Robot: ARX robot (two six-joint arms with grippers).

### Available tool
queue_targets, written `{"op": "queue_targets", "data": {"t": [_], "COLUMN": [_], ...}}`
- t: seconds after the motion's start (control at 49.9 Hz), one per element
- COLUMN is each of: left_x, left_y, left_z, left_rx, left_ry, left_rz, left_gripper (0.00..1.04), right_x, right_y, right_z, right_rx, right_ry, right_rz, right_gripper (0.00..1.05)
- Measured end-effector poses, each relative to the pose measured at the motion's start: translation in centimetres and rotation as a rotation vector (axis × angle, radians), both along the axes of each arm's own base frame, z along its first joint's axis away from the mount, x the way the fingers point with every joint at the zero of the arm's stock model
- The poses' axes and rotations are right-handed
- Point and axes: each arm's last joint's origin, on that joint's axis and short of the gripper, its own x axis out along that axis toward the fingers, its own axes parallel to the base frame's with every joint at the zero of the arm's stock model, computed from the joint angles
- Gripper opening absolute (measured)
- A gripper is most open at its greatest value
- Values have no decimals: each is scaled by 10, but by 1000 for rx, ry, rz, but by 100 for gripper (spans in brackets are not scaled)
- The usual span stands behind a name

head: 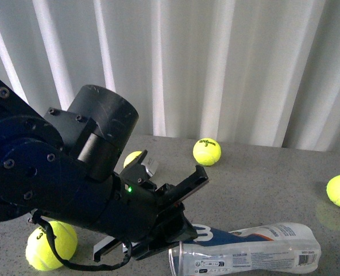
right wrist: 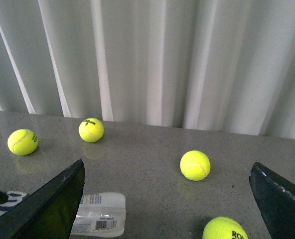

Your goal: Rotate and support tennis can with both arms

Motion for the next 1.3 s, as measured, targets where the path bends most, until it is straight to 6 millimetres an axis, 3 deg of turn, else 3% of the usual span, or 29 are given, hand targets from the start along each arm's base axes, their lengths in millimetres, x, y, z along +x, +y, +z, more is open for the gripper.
{"op": "queue_targets", "data": {"t": [0.3, 0.441, 0.601, 0.821, 1.021, 1.302], "left_x": [1, 5, 2, -14, -34, -55], "left_y": [24, 29, 16, -22, -48, -82], "left_z": [53, 101, 150, 203, 216, 200], "left_rx": [124, 283, 510, 662, 741, 743], "left_ry": [-105, -223, -390, -550, -630, -632], "left_rz": [-46, -132, -290, -613, -786, -988], "left_gripper": [5, 5, 4, 4, 4, 4], "right_x": [0, 0, 0, 0, 0, 0], "right_y": [0, 0, 0, 0, 0, 0], "right_z": [0, 0, 0, 0, 0, 0], "right_rx": [0, 0, 0, 0, 0, 0], "right_ry": [0, 0, 0, 0, 0, 0], "right_rz": [0, 0, 0, 0, 0, 0], "right_gripper": [98, 98, 98, 98, 98, 98]}}
